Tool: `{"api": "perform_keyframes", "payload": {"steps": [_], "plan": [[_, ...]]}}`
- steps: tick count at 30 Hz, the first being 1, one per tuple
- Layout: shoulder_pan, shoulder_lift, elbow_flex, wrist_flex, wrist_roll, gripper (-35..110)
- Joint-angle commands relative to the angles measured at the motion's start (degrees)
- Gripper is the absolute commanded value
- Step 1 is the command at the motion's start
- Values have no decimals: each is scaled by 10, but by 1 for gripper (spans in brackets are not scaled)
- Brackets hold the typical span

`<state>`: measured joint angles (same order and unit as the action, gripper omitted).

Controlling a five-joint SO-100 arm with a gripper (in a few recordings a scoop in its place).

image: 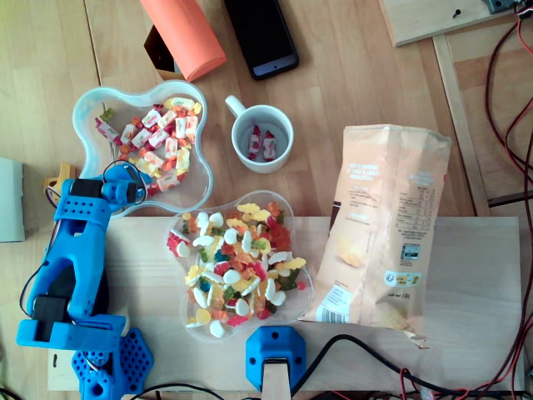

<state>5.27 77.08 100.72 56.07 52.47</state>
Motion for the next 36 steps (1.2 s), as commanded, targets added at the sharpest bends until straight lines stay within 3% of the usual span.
{"api": "perform_keyframes", "payload": {"steps": [1,7,29,36], "plan": [[6,12,-1,-35,1,21],[10,-25,1,-82,0,20],[44,-21,3,-82,-1,20],[51,-21,1,-33,-1,20]]}}
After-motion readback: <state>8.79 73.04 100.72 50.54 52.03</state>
